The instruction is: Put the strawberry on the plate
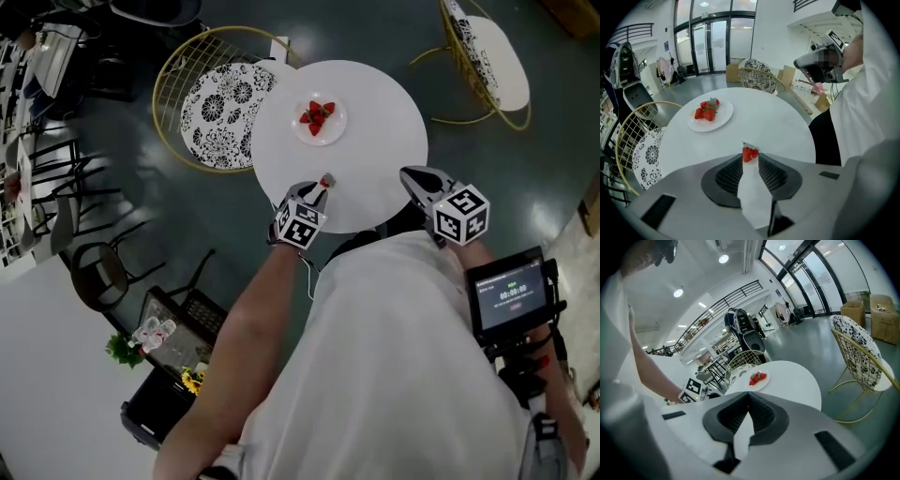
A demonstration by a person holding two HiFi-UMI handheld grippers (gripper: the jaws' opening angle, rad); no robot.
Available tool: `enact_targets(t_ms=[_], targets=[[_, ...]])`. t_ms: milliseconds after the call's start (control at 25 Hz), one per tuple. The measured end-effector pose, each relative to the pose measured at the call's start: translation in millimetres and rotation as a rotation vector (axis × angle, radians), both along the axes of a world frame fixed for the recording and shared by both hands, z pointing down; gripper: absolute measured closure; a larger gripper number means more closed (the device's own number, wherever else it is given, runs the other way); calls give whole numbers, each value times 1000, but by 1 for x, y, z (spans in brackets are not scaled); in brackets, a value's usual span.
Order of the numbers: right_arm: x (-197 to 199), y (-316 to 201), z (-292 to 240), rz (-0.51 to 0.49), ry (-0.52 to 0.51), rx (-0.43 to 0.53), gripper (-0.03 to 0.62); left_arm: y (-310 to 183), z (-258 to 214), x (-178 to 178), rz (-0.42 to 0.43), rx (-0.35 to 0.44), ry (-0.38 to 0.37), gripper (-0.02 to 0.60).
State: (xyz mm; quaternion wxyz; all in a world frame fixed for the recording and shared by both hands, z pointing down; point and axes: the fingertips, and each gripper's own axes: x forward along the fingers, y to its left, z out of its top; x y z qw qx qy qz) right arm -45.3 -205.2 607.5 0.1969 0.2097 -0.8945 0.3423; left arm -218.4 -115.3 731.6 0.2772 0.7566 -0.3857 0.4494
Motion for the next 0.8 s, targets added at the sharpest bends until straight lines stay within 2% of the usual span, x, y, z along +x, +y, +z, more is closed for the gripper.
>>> enact_targets(t_ms=[280,480,800], targets=[[8,-3,6,10,9,-14,589,-1,12,6,95,-25,-44,474],[9,-2,7,11,10,-21,589,-6,18,10,127,-36,-66,440],[16,-5,10,20,14,-30,589,-13,25,11,162,-53,-134,440]])
